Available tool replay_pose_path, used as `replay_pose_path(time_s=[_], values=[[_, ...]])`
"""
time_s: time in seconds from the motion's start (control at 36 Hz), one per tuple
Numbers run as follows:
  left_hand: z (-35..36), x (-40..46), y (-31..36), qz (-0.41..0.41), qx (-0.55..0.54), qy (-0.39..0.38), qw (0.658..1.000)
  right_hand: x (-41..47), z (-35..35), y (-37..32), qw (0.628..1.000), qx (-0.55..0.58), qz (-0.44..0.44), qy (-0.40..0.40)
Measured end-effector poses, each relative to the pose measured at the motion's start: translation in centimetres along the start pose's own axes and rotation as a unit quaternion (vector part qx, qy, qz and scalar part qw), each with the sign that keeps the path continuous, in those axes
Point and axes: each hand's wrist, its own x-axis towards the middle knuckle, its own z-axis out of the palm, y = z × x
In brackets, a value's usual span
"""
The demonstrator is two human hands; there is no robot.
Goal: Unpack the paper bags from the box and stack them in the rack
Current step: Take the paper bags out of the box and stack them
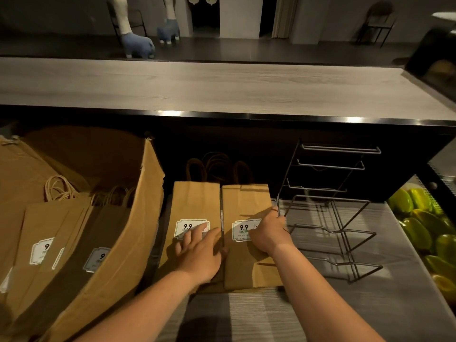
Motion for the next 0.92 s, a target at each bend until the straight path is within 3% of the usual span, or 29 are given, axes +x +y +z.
replay_pose_path(time_s=[0.44,0.61,0.78,0.92], values=[[0.0,-0.2,0.5,-0.003,0.012,0.004,1.0,-0.3,1.8,0.1,0.998,0.02,-0.047,0.026],[-1.2,-0.7,0.9,0.015,0.005,0.029,0.999,-1.2,1.8,-0.4,0.987,-0.091,-0.113,0.075],[-4.3,-0.7,2.7,0.012,-0.159,0.098,0.982,-2.4,0.5,-3.2,0.982,0.015,-0.172,0.071],[-9.5,-0.8,4.1,0.027,-0.323,0.18,0.929,-4.3,-1.5,-7.9,0.953,0.16,-0.248,0.062]])
